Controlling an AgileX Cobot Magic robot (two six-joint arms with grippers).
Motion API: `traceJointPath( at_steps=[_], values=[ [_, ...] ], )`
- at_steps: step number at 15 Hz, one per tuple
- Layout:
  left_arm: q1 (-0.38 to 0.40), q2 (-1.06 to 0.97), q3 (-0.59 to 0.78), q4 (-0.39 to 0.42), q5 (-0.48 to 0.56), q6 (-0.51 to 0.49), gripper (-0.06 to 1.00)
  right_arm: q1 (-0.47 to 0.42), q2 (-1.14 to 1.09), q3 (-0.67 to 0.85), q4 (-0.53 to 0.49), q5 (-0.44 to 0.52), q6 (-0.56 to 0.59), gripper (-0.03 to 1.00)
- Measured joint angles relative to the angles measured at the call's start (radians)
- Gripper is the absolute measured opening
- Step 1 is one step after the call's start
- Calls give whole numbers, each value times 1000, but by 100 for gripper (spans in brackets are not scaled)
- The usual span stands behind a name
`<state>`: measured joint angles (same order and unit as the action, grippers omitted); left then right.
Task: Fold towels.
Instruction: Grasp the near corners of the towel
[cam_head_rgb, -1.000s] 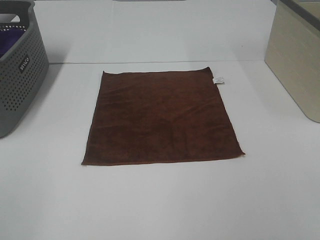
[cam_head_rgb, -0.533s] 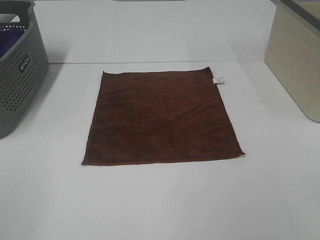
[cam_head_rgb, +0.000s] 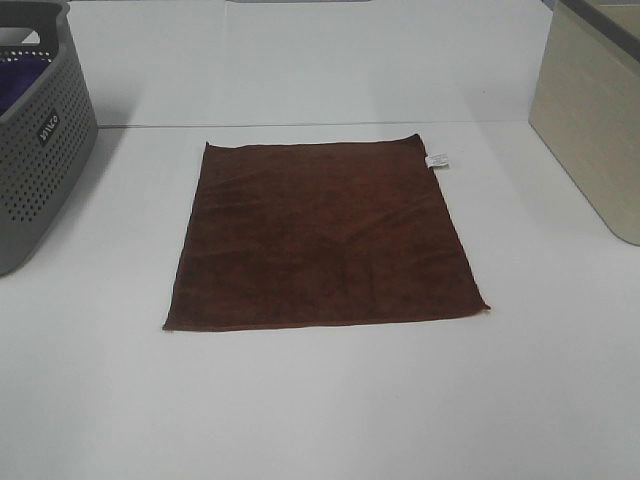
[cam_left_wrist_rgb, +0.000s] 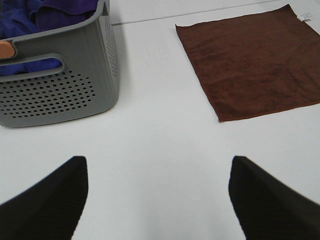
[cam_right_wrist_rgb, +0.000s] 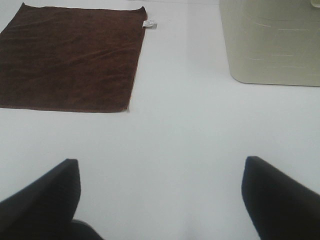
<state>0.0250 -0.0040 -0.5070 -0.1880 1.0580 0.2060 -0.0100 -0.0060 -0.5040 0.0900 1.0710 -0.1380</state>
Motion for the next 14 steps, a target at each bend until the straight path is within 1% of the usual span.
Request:
traceJointPath(
  at_steps=[14],
  values=[
    [0,0,0,0,0,0,74,0,0,0,0,0,0,82]
  ],
)
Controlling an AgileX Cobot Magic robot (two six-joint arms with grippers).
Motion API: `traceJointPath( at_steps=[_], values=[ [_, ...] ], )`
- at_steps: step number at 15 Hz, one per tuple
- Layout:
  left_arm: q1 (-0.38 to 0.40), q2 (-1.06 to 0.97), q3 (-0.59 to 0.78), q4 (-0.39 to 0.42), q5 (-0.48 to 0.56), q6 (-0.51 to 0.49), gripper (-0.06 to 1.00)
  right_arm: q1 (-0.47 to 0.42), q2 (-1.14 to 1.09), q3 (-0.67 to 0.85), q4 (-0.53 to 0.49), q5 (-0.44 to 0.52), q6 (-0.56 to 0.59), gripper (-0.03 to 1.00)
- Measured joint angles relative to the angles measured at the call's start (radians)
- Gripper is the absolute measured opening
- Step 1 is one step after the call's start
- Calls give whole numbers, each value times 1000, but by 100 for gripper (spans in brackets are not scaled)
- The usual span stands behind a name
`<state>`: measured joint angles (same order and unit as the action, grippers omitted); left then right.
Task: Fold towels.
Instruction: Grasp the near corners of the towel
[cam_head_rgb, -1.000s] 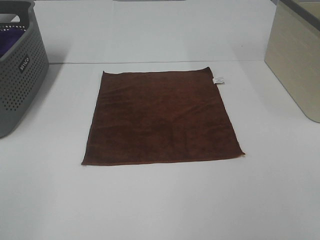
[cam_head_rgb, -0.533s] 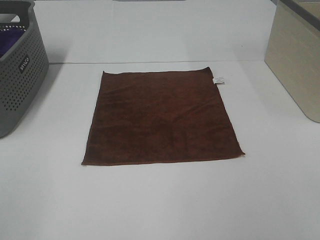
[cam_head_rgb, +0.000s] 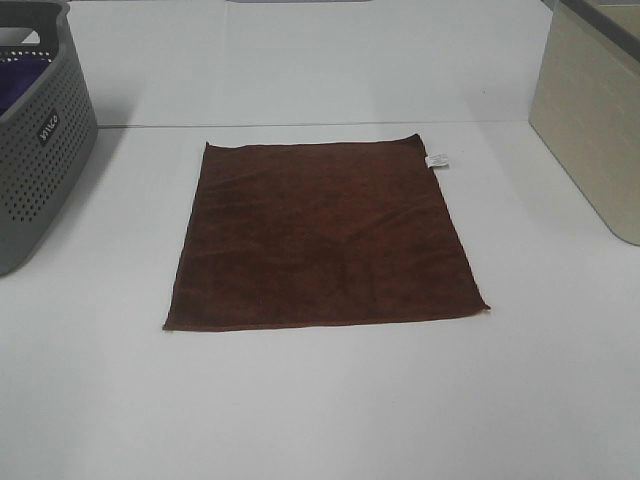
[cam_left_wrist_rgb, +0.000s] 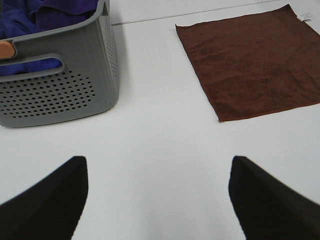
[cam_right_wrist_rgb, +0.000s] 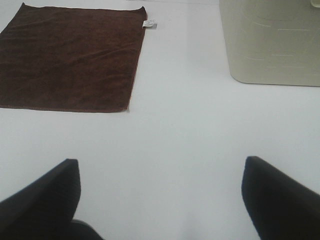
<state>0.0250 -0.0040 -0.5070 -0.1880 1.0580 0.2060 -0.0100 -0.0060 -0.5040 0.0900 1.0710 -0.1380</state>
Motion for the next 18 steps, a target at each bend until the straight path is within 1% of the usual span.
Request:
traceJointPath(
  at_steps=[18],
  values=[
    [0,0,0,0,0,0,74,0,0,0,0,0,0,82]
  ],
)
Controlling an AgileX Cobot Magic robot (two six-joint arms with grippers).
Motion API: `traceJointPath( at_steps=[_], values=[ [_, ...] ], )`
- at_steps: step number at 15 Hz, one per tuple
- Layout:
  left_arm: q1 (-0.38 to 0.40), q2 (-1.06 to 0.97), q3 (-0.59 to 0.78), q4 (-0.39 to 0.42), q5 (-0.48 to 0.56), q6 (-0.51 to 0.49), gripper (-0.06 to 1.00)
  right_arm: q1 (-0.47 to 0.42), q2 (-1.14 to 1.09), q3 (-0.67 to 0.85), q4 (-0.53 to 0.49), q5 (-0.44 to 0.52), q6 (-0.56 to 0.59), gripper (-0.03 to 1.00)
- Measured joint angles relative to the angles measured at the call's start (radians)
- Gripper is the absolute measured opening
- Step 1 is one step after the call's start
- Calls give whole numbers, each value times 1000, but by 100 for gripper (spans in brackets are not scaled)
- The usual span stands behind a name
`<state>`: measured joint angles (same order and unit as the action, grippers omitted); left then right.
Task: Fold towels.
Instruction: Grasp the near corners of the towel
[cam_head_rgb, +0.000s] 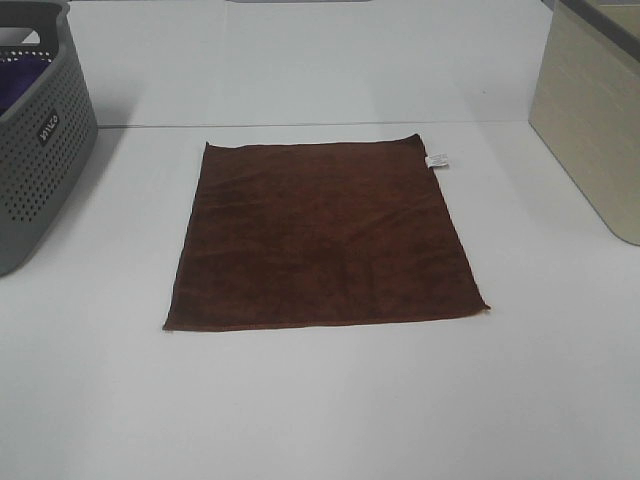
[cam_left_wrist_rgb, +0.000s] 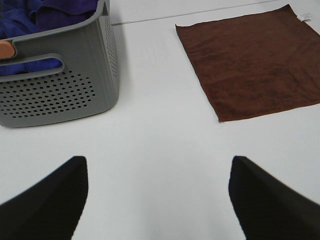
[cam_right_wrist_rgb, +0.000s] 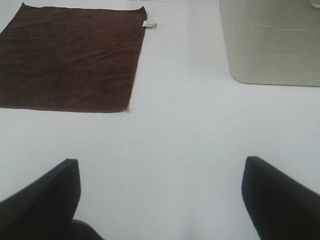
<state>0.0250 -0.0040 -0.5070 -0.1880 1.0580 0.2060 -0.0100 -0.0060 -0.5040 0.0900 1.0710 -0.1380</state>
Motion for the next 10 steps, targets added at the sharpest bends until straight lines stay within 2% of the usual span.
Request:
traceJointPath(
  at_steps=[6,9,10],
  values=[
    [0,0,-4,2,-11,-4,74,0,0,0,0,0,0,82],
    [0,22,-22,-7,-198,-4,74,0,22,-9,5,-34,9,82],
    [0,111,-5,-8,-405,-4,74,0,99,-15,10,-156,39,82]
  ],
)
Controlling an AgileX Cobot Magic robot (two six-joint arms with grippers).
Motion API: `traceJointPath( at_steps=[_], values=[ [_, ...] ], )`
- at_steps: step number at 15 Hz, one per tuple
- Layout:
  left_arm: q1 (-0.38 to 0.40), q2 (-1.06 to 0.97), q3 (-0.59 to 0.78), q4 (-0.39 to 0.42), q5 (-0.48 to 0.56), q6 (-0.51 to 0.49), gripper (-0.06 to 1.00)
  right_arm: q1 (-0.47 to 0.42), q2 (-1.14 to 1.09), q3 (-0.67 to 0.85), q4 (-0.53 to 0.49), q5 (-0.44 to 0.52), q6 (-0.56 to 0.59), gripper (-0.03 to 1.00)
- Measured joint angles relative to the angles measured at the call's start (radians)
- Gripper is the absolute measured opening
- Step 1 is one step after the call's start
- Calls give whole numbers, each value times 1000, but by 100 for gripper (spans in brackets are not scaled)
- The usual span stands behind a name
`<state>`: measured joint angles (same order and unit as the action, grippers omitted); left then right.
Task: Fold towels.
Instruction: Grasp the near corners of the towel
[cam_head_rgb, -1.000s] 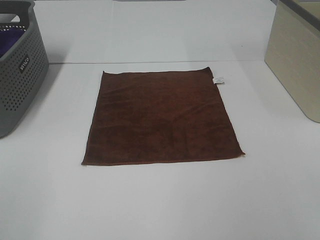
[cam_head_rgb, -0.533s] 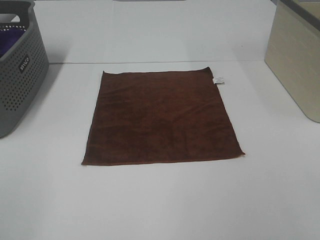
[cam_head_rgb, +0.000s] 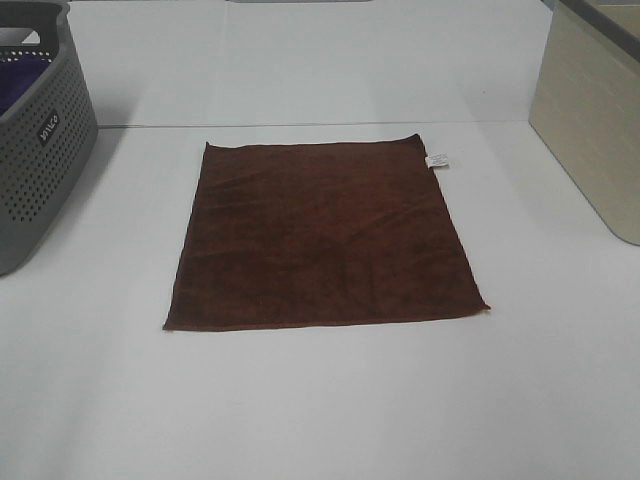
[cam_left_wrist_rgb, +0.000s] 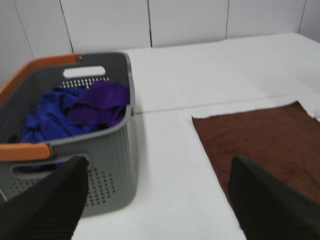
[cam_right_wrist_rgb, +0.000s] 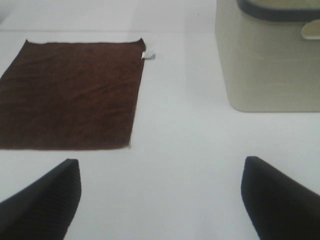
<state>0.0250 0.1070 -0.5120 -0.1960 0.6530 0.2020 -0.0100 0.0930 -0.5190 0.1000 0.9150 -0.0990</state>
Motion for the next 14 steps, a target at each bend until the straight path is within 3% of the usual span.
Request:
traceJointPath(
  at_steps=[1,2,3,7,10,14],
  values=[
    [0,0,0,0,0,0,74,0,0,0,0,0,0,82],
    [0,148,36,-26,-191,0,74,0,131,-2,-1,-184,12,78],
    [0,235,40,-63,-255,0,74,0,209,-2,-1,-261,19,75],
    [0,603,43,-296,-354,0,74,0,530,-4,31,-441,73,67],
    [0,813,3,-385,-321,0,71,0,745,-45,111,-441,85,66],
    [0,1097,-101,-472,-255,0,69,0,1069,-238,177,-328,58,65]
  ],
)
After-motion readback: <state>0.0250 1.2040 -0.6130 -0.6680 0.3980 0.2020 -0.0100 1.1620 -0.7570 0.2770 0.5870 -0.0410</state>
